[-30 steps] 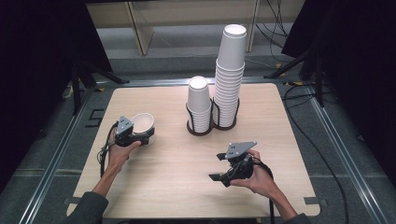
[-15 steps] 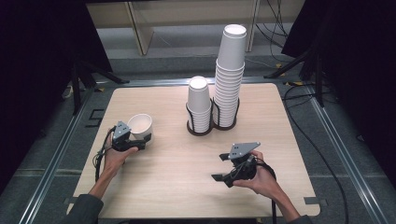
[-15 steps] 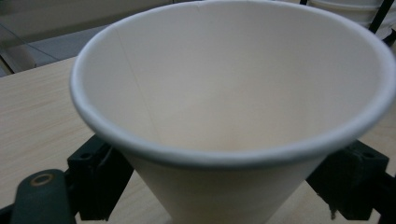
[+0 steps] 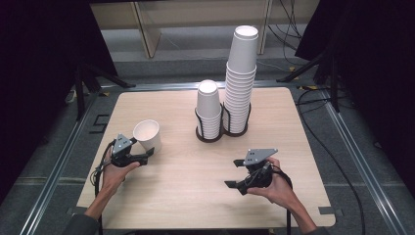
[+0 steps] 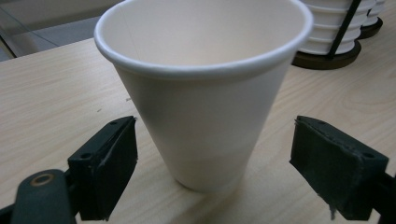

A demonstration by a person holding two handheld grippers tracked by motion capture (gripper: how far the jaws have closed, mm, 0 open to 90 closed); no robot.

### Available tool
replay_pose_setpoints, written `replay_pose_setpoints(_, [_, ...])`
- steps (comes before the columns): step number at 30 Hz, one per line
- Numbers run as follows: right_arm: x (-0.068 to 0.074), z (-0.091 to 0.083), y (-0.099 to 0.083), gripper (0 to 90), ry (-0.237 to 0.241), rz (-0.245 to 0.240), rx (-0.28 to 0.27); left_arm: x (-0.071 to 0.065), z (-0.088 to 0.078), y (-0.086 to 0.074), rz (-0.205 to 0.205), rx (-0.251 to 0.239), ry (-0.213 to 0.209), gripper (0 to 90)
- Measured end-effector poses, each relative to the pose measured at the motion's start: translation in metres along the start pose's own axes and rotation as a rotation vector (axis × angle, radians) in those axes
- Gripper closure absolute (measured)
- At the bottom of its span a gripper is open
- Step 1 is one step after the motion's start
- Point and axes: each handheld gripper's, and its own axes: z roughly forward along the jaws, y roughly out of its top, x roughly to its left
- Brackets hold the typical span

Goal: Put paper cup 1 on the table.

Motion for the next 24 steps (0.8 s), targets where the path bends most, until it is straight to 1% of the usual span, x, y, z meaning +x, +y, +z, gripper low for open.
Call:
replay_pose_setpoints(1, [0.0,0.0,0.0,18.6,-0.002,0.003,-0.001,0.0,0.0,0.0,0.0,0.0,0.0,14.5])
replay_pose_setpoints(2, [0.0,-0.001,-0.001,18.6,-0.001,0.013,0.0,-0.004,-0.007,0.001,0.003,-0.005,0.011,14.5])
replay_pose_setpoints(3, [0.0,-0.001,-0.001,18.6,-0.001,0.013,0.0,-0.004,-0.007,0.001,0.003,-0.005,0.011,14.5])
replay_pose_setpoints(4, [0.0,-0.001,-0.001,18.6,-0.004,0.017,0.001,-0.007,-0.01,0.001,0.008,-0.014,0.01,14.5])
replay_pose_setpoints(5, [-0.001,-0.002,-0.001,18.6,-0.013,0.012,-0.004,-0.012,-0.016,0.001,0.018,-0.019,0.005,14.5])
replay_pose_setpoints(6, [-0.001,-0.002,-0.001,18.6,-0.009,0.02,-0.003,-0.012,-0.016,0.001,0.018,-0.019,0.005,14.5])
replay_pose_setpoints(7, [-0.001,-0.002,-0.001,18.6,-0.009,0.02,-0.003,-0.015,-0.019,0.001,0.026,-0.015,0.005,14.5])
replay_pose_setpoints(9, [-0.003,-0.004,-0.001,18.6,-0.015,0.024,-0.008,-0.023,-0.027,0.002,0.031,-0.018,-0.011,14.5])
replay_pose_setpoints(10, [-0.003,-0.004,-0.001,18.6,-0.015,0.024,-0.008,-0.023,-0.027,0.002,0.031,-0.018,-0.011,14.5])
replay_pose_setpoints(11, [-0.003,-0.005,-0.001,18.7,-0.027,0.034,-0.013,-0.03,-0.034,0.004,0.015,-0.051,-0.008,14.5])
replay_pose_setpoints(12, [-0.004,-0.006,-0.001,18.7,-0.028,0.04,-0.013,-0.03,-0.034,0.004,0.015,-0.051,-0.008,14.5])
replay_pose_setpoints(13, [-0.004,-0.006,-0.001,18.8,-0.028,0.04,-0.013,-0.034,-0.039,0.005,0.009,-0.059,-0.015,14.5])
replay_pose_setpoints(14, [-0.005,-0.007,-0.001,18.8,-0.042,0.049,-0.016,-0.038,-0.042,0.005,0.004,-0.07,-0.021,14.5])
replay_pose_setpoints(15, [-0.008,-0.009,-0.002,18.7,-0.054,0.075,-0.022,-0.044,-0.047,0.006,0.006,-0.074,-0.028,14.5])
replay_pose_setpoints(16, [-0.009,-0.01,-0.002,18.7,-0.064,0.083,-0.025,-0.048,-0.051,0.006,0.005,-0.078,-0.036,14.5])
replay_pose_setpoints(17, [-0.011,-0.012,-0.003,18.7,-0.08,0.087,-0.035,-0.05,-0.053,0.006,0.001,-0.083,-0.033,14.5])
replay_pose_setpoints(18, [-0.011,-0.012,-0.003,18.7,-0.08,0.087,-0.035,-0.05,-0.053,0.006,0.001,-0.083,-0.033,14.5])
replay_pose_setpoints(19, [-0.014,-0.016,-0.003,18.7,-0.116,0.111,-0.043,-0.056,-0.06,0.007,-0.007,-0.092,-0.037,14.6])
replay_pose_setpoints(20, [-0.014,-0.016,-0.003,18.7,-0.116,0.111,-0.043,-0.056,-0.06,0.007,-0.007,-0.092,-0.037,14.6])
replay_pose_setpoints(21, [-0.016,-0.019,-0.003,18.8,-0.129,0.14,-0.062,-0.061,-0.067,0.008,-0.026,-0.099,-0.035,14.6])
replay_pose_setpoints(22, [-0.016,-0.019,-0.003,18.8,-0.129,0.14,-0.062,-0.061,-0.067,0.008,-0.026,-0.099,-0.035,14.6])
replay_pose_setpoints(23, [-0.017,-0.021,-0.003,18.8,-0.134,0.145,-0.072,-0.064,-0.069,0.008,-0.051,-0.115,-0.047,14.6])
replay_pose_setpoints(24, [-0.021,-0.026,-0.003,18.6,-0.176,0.166,-0.079,-0.067,-0.072,0.007,-0.063,-0.107,-0.057,14.6])
